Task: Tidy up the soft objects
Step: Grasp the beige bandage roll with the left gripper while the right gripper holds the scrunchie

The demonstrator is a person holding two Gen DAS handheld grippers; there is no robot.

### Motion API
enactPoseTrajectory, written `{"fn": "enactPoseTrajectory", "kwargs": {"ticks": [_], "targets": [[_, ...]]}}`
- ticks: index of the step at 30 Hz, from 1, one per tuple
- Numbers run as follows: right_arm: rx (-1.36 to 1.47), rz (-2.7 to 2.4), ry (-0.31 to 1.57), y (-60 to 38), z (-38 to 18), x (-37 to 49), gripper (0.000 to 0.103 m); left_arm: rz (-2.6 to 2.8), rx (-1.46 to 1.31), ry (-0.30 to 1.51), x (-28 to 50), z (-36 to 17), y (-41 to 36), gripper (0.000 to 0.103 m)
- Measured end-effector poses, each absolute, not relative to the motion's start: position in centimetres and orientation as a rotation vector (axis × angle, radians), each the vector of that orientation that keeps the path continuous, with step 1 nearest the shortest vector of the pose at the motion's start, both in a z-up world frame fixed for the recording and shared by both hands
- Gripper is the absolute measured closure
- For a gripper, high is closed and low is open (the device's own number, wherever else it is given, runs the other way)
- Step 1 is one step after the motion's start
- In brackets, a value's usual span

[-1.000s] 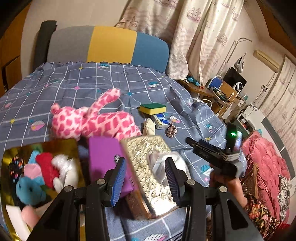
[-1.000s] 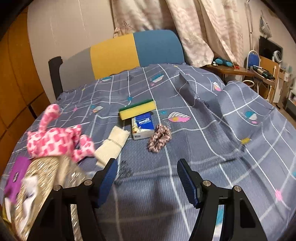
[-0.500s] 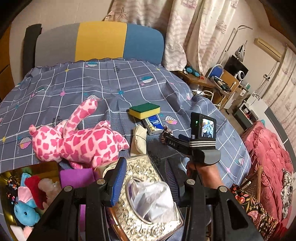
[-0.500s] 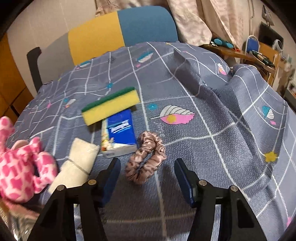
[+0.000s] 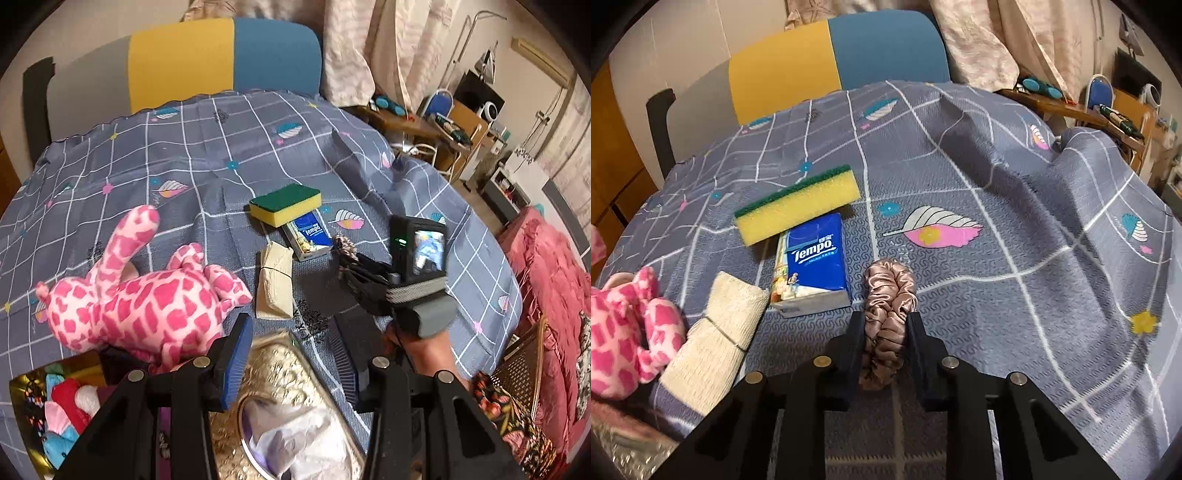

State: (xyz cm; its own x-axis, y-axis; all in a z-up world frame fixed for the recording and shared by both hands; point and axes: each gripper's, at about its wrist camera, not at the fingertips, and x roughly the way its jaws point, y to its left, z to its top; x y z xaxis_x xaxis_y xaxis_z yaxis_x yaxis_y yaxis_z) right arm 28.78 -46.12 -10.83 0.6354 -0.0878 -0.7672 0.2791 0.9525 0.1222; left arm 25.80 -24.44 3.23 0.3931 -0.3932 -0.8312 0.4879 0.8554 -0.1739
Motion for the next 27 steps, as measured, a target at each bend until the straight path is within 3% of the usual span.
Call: {"fn": "enactPoseTrajectory", "kwargs": {"ticks": [13,26,27], "targets": [[0.259,-0.218,0.79,-46.8,-10.5,20.9,0.08,-0.536,0.246,1.199,31.5,-0.6,-31.2,0.058],[0.222,-0.225,0.733,-45.9,-10.7,20.0,0.08,-0.401,0.296,1.345,37.3,-6.4,-34.1,0.057],[0.223,-0.225,0.732,-45.9,-10.8,20.0,0.08,-0.4,0.314,1.34,37.4,-6.6,-34.4,0.054]]}}
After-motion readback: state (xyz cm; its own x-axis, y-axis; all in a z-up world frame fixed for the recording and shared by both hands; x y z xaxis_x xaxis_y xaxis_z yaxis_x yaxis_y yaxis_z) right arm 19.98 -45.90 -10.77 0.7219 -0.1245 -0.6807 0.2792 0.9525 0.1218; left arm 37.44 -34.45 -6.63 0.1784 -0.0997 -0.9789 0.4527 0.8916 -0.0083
